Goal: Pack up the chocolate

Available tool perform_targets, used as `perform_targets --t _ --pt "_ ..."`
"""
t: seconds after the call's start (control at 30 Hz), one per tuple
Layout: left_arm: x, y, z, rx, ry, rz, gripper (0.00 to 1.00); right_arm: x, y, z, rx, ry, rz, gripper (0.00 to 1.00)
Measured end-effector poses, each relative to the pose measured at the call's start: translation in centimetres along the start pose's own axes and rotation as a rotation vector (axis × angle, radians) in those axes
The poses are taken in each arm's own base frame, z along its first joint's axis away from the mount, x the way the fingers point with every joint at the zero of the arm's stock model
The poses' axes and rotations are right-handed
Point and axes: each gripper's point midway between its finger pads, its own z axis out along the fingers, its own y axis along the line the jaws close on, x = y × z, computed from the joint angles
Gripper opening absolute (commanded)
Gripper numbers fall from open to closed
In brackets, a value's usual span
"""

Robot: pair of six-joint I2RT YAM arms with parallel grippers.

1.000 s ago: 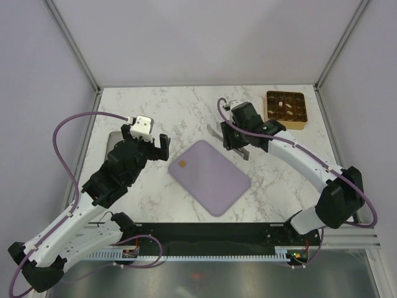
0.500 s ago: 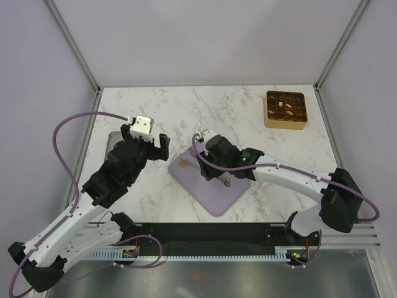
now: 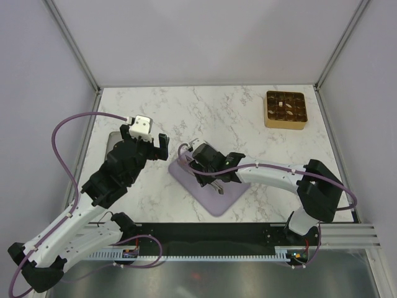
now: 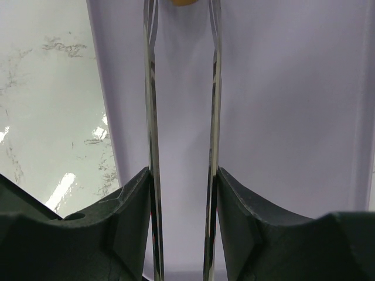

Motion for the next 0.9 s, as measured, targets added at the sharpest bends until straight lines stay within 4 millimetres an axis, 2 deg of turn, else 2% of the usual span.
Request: perform_targets --t 0.27,0.67,0.9 --pt "-0.1 0.0 -0.1 0.000 -0.002 -0.001 0.98 -0.2 0.8 0.2 0.001 -0.009 -0.020 0.52" --pt "-0.1 0.0 -0.1 0.000 -0.002 -0.001 0.97 -0.2 0.5 1.3 0.035 0.003 -0.036 0.49" --pt "-0.1 0.0 -0.1 0.000 -0.002 -0.001 0.98 -0.1 0.2 1.3 0.045 0.008 -0.044 0.45"
